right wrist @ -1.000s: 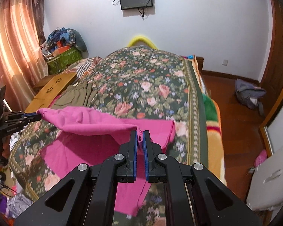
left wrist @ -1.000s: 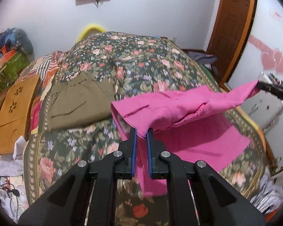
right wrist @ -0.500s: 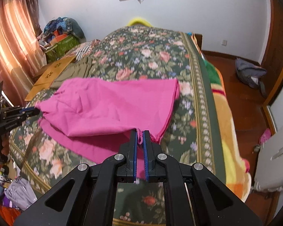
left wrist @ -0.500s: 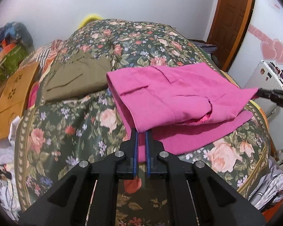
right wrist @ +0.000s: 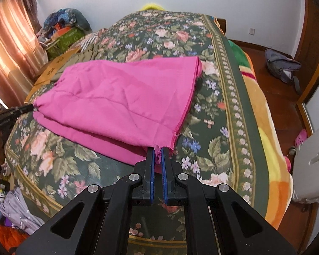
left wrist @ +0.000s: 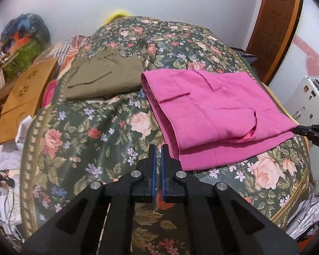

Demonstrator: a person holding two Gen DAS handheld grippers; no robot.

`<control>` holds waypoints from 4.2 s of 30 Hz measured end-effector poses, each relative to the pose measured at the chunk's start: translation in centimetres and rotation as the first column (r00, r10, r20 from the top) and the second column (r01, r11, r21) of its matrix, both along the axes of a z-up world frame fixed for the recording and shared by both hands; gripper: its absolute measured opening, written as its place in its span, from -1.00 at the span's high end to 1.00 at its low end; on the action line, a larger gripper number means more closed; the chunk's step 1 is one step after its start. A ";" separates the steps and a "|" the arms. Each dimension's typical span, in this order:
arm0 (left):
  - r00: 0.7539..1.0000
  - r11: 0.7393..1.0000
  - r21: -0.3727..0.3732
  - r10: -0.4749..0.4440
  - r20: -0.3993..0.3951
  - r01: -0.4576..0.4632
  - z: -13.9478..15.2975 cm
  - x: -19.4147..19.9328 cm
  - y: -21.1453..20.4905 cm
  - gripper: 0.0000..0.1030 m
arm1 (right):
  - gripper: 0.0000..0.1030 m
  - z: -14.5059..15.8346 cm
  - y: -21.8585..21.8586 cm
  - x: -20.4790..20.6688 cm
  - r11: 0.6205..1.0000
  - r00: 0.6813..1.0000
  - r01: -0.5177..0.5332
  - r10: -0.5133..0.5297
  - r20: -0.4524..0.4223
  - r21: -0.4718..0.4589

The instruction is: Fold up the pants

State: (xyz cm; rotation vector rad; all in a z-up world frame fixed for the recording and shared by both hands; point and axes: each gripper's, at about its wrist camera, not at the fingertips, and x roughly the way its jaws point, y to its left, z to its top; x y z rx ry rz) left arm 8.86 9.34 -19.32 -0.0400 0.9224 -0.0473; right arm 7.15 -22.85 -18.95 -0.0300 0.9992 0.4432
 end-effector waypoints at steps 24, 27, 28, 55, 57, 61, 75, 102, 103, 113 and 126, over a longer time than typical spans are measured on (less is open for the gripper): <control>0.993 0.980 0.164 -0.116 -0.001 0.115 0.0 1.2 -5.9 -0.54 | 0.16 2.8 3.1 -0.6 0.995 0.995 -0.075 0.080 0.066 -0.070; 0.991 0.975 0.182 -0.130 -0.013 0.130 -0.4 1.6 -6.1 -0.54 | 0.16 2.1 4.9 -0.4 0.988 0.990 -0.126 0.131 0.054 -0.087; 0.990 0.971 0.193 -0.142 -0.017 0.142 -0.6 1.7 -6.3 -0.54 | 0.16 1.9 5.4 -0.3 0.986 0.988 -0.140 0.145 0.051 -0.095; 0.958 0.908 0.315 -0.284 -0.020 0.276 -1.5 4.6 -7.2 -0.01 | 0.81 0.7 9.5 3.0 0.968 0.969 -0.242 0.245 0.042 -0.059; 0.958 0.904 0.323 -0.287 -0.023 0.278 -1.6 5.2 -7.2 0.09 | 0.82 0.7 9.6 3.1 0.969 0.969 -0.243 0.244 0.038 -0.048; 0.964 0.913 0.313 -0.267 -0.023 0.260 -2.3 6.5 -7.5 0.37 | 0.86 0.9 9.5 3.4 0.970 0.969 -0.244 0.245 0.034 -0.017; 0.967 0.952 0.219 -0.239 0.087 0.215 1.5 5.7 -6.5 0.74 | 0.90 3.9 8.9 3.1 0.969 0.968 -0.240 0.233 0.094 0.066; 0.987 0.985 0.090 -0.152 0.049 0.147 2.9 1.6 -4.2 0.12 | 0.79 5.4 5.7 1.9 0.981 0.988 -0.150 0.146 0.044 0.122; 0.987 0.987 0.078 -0.147 0.065 0.142 3.3 1.9 -4.3 0.11 | 0.79 5.5 5.7 2.1 0.982 0.989 -0.145 0.139 0.050 0.125; 0.986 0.986 -0.072 -0.154 -0.063 0.149 -1.5 5.7 -6.0 0.11 | 0.79 0.2 6.2 4.2 0.990 0.992 -0.088 0.098 -0.085 0.113; 0.988 0.984 -0.121 -0.136 -0.068 0.127 -2.6 5.5 -3.6 -0.05 | 0.42 -3.2 -0.7 4.1 0.996 0.988 0.088 -0.083 -0.133 0.032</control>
